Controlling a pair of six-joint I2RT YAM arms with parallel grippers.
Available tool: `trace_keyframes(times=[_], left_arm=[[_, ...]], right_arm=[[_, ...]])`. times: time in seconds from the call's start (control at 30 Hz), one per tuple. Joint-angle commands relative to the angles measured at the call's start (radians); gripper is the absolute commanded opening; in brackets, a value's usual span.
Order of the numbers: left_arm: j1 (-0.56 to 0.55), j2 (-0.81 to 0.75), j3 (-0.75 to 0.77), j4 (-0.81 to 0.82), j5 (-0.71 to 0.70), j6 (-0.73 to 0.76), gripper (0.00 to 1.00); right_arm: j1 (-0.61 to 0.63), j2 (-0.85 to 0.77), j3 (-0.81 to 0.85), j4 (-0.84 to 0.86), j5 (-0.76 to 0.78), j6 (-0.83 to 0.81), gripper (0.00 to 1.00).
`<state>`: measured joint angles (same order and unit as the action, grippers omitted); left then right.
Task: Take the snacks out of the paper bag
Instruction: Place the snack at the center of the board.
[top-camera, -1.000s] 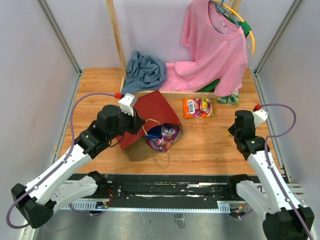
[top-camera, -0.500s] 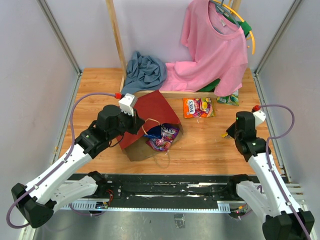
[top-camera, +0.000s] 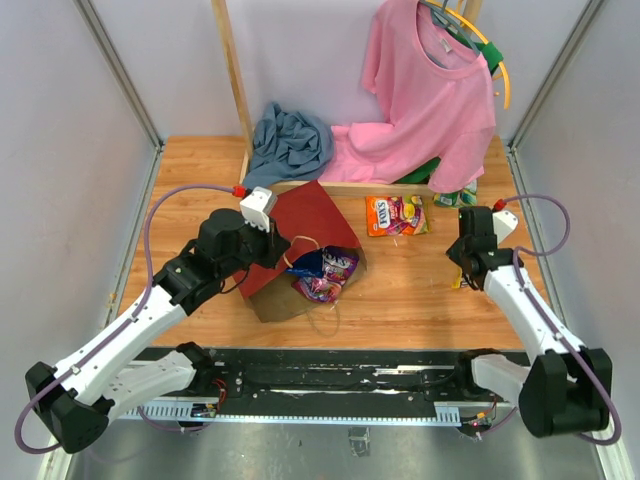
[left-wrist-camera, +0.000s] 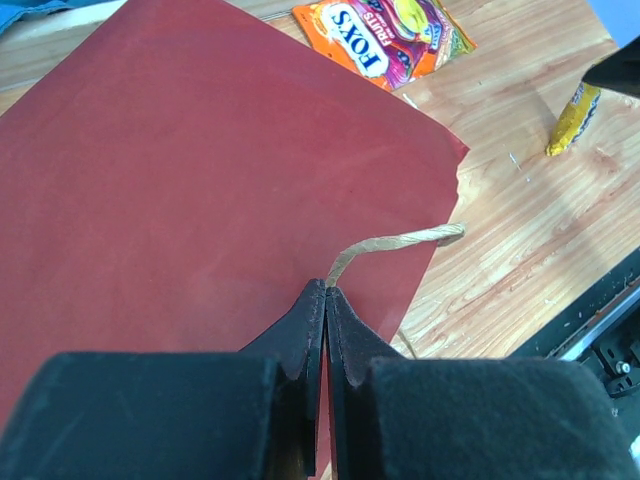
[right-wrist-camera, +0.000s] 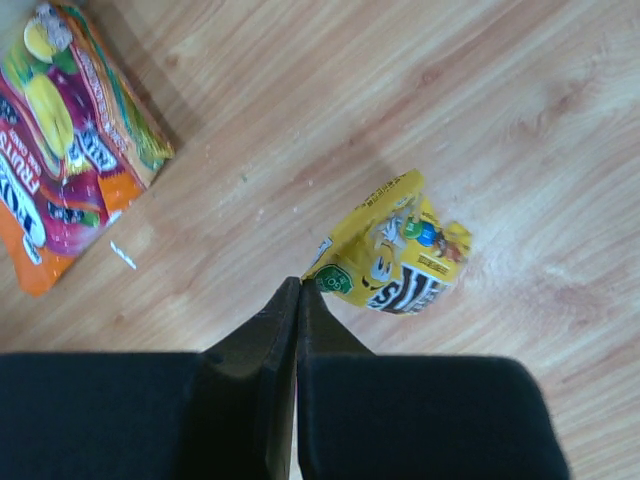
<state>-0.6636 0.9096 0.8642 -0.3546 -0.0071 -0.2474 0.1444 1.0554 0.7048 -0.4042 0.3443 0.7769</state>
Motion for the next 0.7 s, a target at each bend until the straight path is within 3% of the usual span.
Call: trace_keyframes(times=[0.0,0.43,0.47,0.6,0.63,0.67], left_arm=[[-0.007,0.006,0.033,-0.002,-0.018,0.007,0.06],[-0.007,0.007,0.032,-0.013,-0.044,0.018,0.06],[-0.007,0.008,0.032,-0.017,-0.047,0.020,0.06],[-0.007,0.005,0.032,-0.030,-0.067,0.025,0.06],[-0.007,0.003,0.030,-0.032,-0.073,0.026,0.06],[-0.007,0.003,0.029,-0.032,-0.075,0.028,0.06]], right_arm=[[-0.049,0.078,0.082,0.071,0.005,-0.004,0.01],[-0.055,0.368,0.317,0.198,-0.080,-0.035,0.01],[-0.056,0.384,0.338,0.199,-0.092,-0.045,0.05],[-0.055,0.391,0.360,0.218,-0.123,-0.090,0.71],[-0.055,0.374,0.349,0.226,-0.120,-0.096,0.85],[-0.056,0.357,0.337,0.228,-0.114,-0.101,0.93]])
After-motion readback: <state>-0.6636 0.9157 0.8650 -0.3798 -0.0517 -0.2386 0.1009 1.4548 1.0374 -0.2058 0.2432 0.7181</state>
